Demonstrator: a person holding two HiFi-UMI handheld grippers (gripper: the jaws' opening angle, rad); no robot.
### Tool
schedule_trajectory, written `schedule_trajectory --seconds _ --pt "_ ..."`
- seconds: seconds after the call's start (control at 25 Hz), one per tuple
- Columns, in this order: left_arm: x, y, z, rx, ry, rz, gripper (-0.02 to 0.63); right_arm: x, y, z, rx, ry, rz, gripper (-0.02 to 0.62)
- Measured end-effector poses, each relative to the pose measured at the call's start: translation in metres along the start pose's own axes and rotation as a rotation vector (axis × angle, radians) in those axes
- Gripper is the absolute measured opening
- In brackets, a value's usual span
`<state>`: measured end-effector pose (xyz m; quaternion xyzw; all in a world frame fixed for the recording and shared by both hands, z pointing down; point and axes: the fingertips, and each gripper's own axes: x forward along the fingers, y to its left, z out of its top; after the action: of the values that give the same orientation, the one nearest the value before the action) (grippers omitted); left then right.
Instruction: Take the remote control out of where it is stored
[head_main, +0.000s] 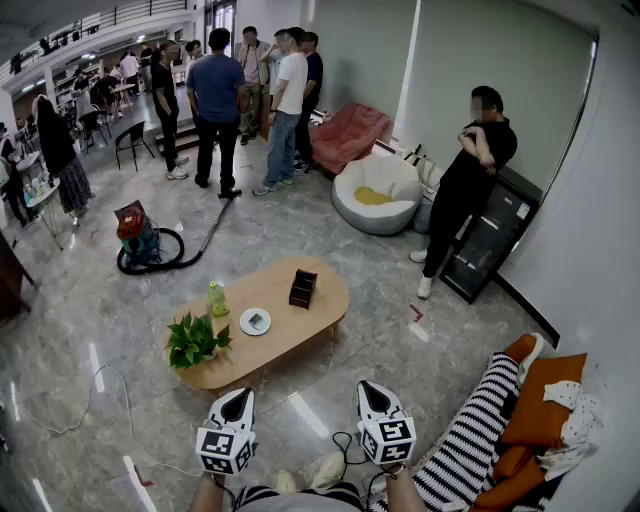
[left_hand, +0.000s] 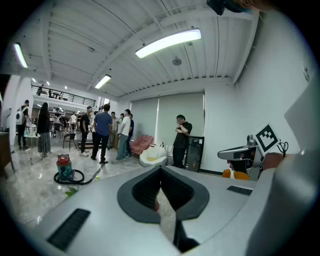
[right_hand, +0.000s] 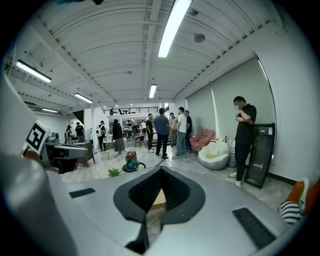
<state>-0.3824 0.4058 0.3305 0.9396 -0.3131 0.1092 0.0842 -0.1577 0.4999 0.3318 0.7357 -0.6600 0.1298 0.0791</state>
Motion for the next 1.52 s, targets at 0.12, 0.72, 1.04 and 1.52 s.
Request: schedule_trajectory --seconds 0.12,0.72,1.04,1.52 --pt "0.009 -0.003 0.004 0.001 0.001 0.002 0.006 0.004 -0.007 0.003 -0.003 -0.002 0.005 0.008" --pt "0.082 -0.038 0.019 0.012 0.021 -0.010 0.006 0.029 -0.069 0.007 0.048 -0.018 0.050 0.008" --pt "0.141 -0.079 0.028 0.018 0.012 -0.013 0.006 0.040 -0.123 0.004 0.006 -0.002 0.075 0.008" --pt "0.199 -0.116 0.029 0.021 0.049 -0.044 0.006 0.065 -0.170 -0.003 0.044 0.014 0.103 0.008"
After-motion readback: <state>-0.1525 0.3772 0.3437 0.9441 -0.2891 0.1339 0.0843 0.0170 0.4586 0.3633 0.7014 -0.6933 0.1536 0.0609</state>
